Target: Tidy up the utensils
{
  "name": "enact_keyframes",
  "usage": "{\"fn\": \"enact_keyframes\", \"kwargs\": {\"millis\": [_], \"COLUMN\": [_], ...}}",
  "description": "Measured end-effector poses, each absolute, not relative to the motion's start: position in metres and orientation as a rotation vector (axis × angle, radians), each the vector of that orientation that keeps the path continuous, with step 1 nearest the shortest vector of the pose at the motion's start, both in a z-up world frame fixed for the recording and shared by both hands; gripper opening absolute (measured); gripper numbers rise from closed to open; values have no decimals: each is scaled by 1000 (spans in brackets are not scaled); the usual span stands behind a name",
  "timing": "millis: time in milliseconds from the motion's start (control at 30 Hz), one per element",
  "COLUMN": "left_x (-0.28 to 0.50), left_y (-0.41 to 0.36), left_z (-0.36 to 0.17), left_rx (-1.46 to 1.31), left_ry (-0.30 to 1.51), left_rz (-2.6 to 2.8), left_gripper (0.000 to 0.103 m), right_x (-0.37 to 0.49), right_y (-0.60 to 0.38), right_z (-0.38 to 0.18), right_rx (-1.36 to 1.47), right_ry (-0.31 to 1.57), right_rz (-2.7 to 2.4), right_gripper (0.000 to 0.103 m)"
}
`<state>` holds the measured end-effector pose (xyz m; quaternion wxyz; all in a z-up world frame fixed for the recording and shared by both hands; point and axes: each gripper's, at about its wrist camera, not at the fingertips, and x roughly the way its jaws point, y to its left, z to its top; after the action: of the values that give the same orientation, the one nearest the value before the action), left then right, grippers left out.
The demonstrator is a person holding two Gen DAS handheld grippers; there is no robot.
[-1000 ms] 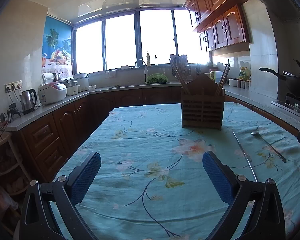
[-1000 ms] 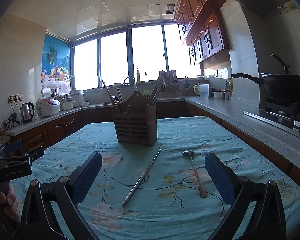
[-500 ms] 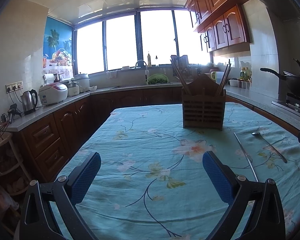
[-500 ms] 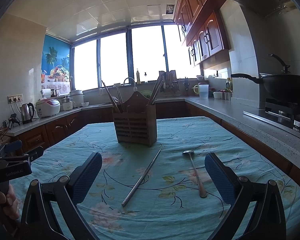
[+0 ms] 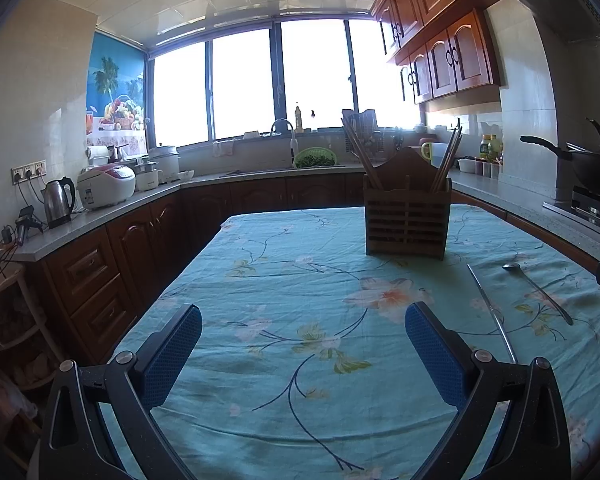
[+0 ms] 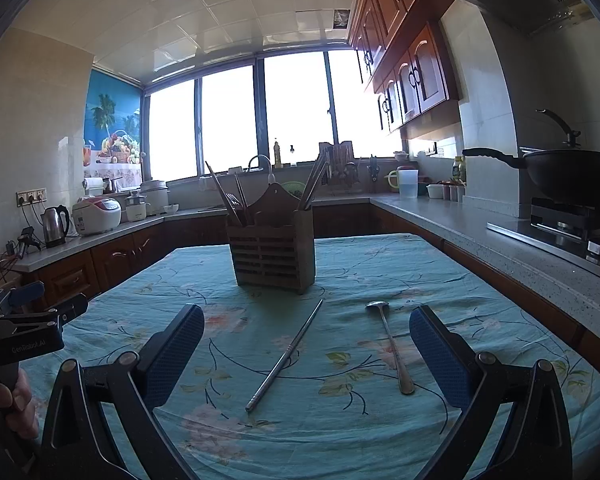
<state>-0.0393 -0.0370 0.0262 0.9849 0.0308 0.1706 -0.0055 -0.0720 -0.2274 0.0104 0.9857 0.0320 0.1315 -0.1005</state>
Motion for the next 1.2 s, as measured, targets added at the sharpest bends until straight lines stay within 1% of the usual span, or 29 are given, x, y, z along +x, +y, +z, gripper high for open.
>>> {"fn": "enact_keyframes", "kwargs": {"millis": [1200], "left_x": [-37], "left_y": [-46], "left_z": [30], "left_rx": [58], "left_ry": [364], "left_rz": [-15], "left_gripper": [102], "right_x": [-70], "right_y": [-224], "right_z": [14], "right_rx": [65], "right_ry": [265], "right_rz": [-196], "right_gripper": [103]}}
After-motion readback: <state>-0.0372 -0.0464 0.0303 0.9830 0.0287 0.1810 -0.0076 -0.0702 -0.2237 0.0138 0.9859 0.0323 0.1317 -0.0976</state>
